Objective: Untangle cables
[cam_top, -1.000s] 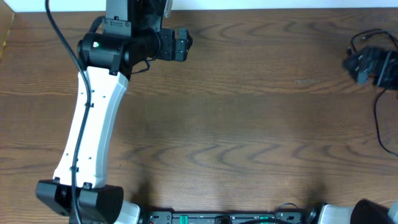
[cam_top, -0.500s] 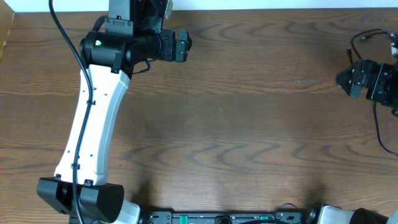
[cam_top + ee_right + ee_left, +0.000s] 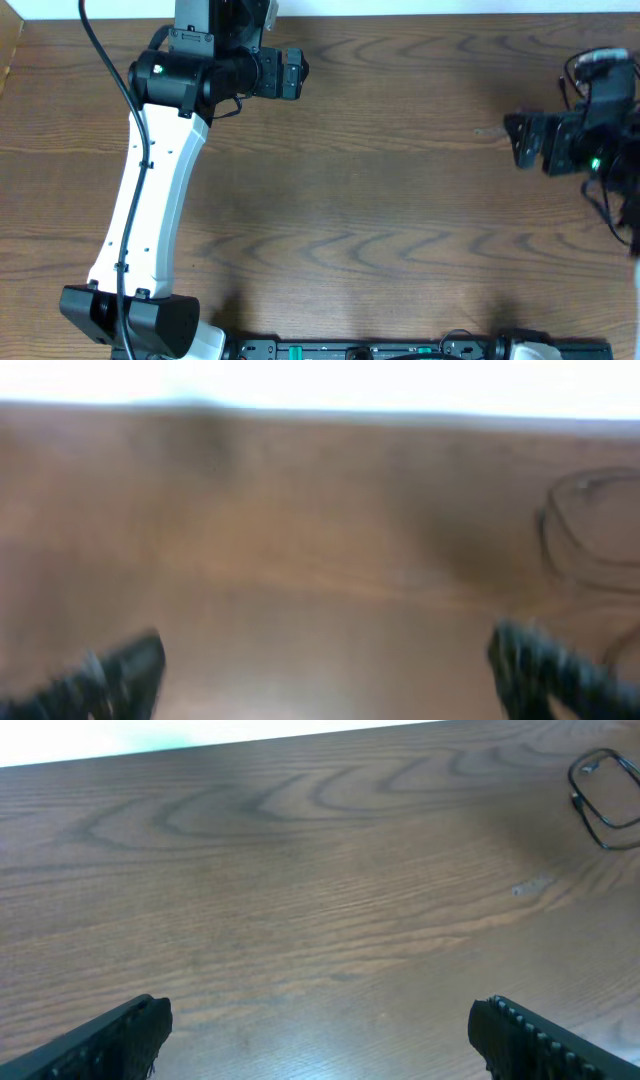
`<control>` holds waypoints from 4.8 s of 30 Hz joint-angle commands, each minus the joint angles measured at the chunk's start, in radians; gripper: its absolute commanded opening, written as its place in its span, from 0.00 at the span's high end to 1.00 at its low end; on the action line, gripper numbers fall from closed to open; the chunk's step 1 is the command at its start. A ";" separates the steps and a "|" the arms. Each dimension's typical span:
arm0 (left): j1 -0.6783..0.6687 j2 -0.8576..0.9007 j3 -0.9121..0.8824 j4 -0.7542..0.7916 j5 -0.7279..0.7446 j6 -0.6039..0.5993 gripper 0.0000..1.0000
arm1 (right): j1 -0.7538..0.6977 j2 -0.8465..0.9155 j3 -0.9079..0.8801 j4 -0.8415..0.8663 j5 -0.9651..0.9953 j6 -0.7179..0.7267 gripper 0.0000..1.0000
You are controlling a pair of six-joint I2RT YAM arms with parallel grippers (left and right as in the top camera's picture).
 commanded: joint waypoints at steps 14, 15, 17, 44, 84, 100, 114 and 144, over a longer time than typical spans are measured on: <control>0.001 0.000 0.002 0.001 -0.006 0.009 0.01 | 0.145 -0.787 -1.080 0.894 0.170 0.091 0.01; 0.001 0.000 0.002 0.001 -0.006 0.009 0.00 | 0.145 -0.807 -1.117 0.930 0.172 0.090 0.01; 0.001 0.000 0.002 0.001 -0.006 0.009 0.00 | 0.145 -0.871 -1.231 1.049 0.189 0.090 0.01; 0.001 0.000 0.002 0.001 -0.006 0.009 0.00 | 0.177 -1.095 -1.466 0.936 0.285 0.098 0.01; 0.057 -0.813 -1.109 0.632 -0.066 0.294 0.01 | 0.177 -1.095 -1.466 0.936 0.285 0.098 0.01; 0.172 -1.463 -1.781 0.974 -0.066 0.293 0.01 | 0.177 -1.095 -1.466 0.936 0.285 0.098 0.01; 0.212 -1.661 -1.839 0.851 -0.233 0.071 0.01 | 0.177 -1.095 -1.466 0.936 0.285 0.098 0.01; 0.212 -1.669 -1.838 0.853 -0.234 0.071 0.01 | 0.177 -1.095 -1.466 0.936 0.285 0.098 0.01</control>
